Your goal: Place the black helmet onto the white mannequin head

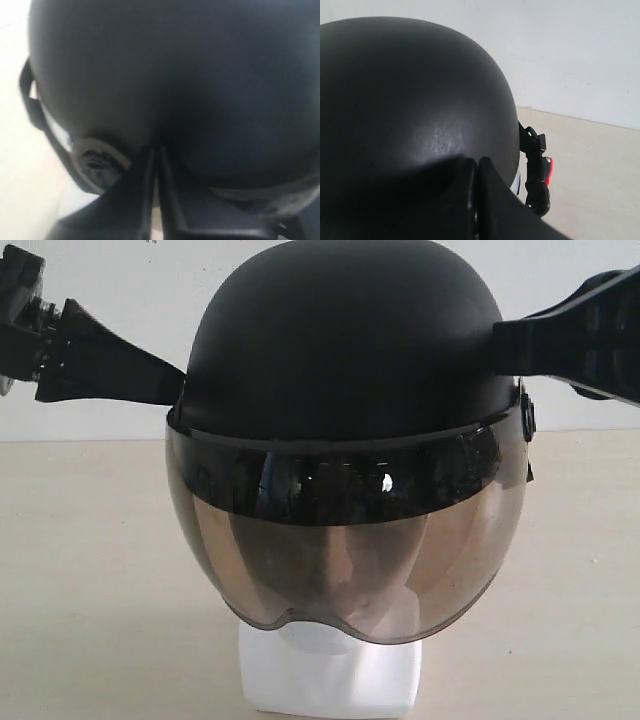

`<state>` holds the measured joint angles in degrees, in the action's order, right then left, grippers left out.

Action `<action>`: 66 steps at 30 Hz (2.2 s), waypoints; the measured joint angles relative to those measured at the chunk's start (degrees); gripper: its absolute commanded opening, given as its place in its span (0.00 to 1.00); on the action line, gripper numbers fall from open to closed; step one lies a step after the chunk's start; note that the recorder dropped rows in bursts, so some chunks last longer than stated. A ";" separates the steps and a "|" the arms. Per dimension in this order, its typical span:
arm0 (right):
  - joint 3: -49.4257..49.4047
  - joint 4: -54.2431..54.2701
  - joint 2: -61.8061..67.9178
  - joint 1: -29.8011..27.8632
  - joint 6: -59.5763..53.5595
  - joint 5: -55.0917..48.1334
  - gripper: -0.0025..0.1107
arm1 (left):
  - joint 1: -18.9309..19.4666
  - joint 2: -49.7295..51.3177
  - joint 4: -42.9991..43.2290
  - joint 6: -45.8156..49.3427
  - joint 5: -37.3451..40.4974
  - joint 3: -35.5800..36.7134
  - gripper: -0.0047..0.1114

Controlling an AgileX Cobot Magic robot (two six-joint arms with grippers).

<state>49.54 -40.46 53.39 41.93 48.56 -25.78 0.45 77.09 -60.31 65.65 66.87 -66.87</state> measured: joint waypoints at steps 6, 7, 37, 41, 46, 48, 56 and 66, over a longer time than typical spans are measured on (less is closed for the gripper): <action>0.11 -0.21 0.00 -0.12 0.00 0.22 0.02 | -0.63 -7.31 -0.61 0.42 1.21 5.10 0.08; 1.00 -0.89 0.00 -0.12 0.00 -0.99 0.02 | -0.76 -7.81 -0.39 0.42 1.34 5.25 0.08; -10.39 -14.76 -25.21 -0.12 1.60 12.56 0.02 | -0.86 -46.08 19.17 -19.29 -22.80 18.10 0.08; -20.12 -15.24 -30.86 -0.12 1.60 18.42 0.02 | -0.86 -54.11 19.39 -21.54 -25.76 28.75 0.08; -25.89 -15.01 -32.94 -0.12 1.76 19.73 0.02 | -0.86 -60.55 19.83 -22.07 -30.88 39.77 0.08; -26.34 -14.37 -33.04 -0.12 2.05 19.82 0.02 | -0.86 -62.45 19.95 -22.07 -32.61 41.84 0.08; -26.68 -11.46 -33.16 -0.12 3.59 20.55 0.02 | -0.86 -65.97 19.95 -22.17 -33.45 43.02 0.08; -26.67 -11.18 -33.16 -0.12 3.94 20.55 0.02 | -0.86 -66.23 19.95 -22.17 -33.54 43.02 0.08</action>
<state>22.87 -51.63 20.23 41.81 52.50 -5.23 -0.41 10.87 -40.36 43.48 33.32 -23.85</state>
